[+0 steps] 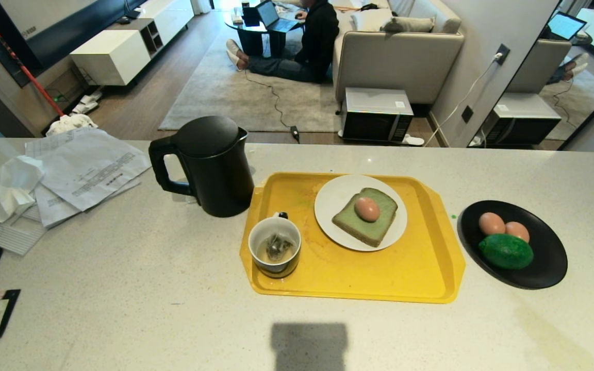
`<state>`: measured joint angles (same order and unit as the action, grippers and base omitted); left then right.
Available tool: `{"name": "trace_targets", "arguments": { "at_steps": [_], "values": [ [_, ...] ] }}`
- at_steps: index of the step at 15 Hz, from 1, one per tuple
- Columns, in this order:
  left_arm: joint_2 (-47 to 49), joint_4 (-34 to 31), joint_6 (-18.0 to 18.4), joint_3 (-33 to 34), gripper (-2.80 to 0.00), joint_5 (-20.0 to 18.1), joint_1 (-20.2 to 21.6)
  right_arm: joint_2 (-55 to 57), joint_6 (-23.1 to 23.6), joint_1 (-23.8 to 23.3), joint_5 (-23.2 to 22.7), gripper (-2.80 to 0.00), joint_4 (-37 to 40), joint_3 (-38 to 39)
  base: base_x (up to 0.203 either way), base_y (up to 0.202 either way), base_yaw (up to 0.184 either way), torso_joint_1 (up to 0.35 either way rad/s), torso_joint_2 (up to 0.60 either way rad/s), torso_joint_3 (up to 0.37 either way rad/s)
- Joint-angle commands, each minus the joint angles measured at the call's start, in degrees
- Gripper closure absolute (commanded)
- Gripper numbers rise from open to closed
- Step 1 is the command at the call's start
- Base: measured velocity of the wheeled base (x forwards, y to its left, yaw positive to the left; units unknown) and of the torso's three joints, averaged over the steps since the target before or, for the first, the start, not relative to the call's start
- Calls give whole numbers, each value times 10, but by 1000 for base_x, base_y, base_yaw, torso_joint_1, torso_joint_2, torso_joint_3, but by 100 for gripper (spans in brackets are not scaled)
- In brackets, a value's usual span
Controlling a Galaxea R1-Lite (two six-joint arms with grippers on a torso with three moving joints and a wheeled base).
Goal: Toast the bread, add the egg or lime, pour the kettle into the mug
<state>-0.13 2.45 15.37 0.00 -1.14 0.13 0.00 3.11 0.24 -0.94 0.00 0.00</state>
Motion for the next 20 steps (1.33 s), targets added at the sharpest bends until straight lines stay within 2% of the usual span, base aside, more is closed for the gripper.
{"name": "trace_targets", "arguments": {
  "at_steps": [1,7,9,10,14,17,20],
  "values": [
    [0,2,-11,0,0,0,0,0,1,0,0,0,0,1,0,0,0,0,0,0],
    [0,3,-16,0,0,1,0,0,1,0,0,0,1,1,0,0,0,0,0,0],
    [0,3,-50,0,0,0,0,0,1,0,0,0,0,1,0,0,0,0,0,0],
    [1,-22,-71,0,0,1,0,0,1,0,0,0,0,1,0,0,0,0,0,0],
    [0,-23,-83,-1,0,3,0,0,1,0,0,0,1,1,0,0,0,0,0,0],
    [0,-20,-111,0,0,8,0,0,1,0,0,0,0,1,0,0,0,0,0,0],
    [0,-20,-116,0,0,9,0,0,1,0,0,0,0,1,0,0,0,0,0,0]
  ]
}}
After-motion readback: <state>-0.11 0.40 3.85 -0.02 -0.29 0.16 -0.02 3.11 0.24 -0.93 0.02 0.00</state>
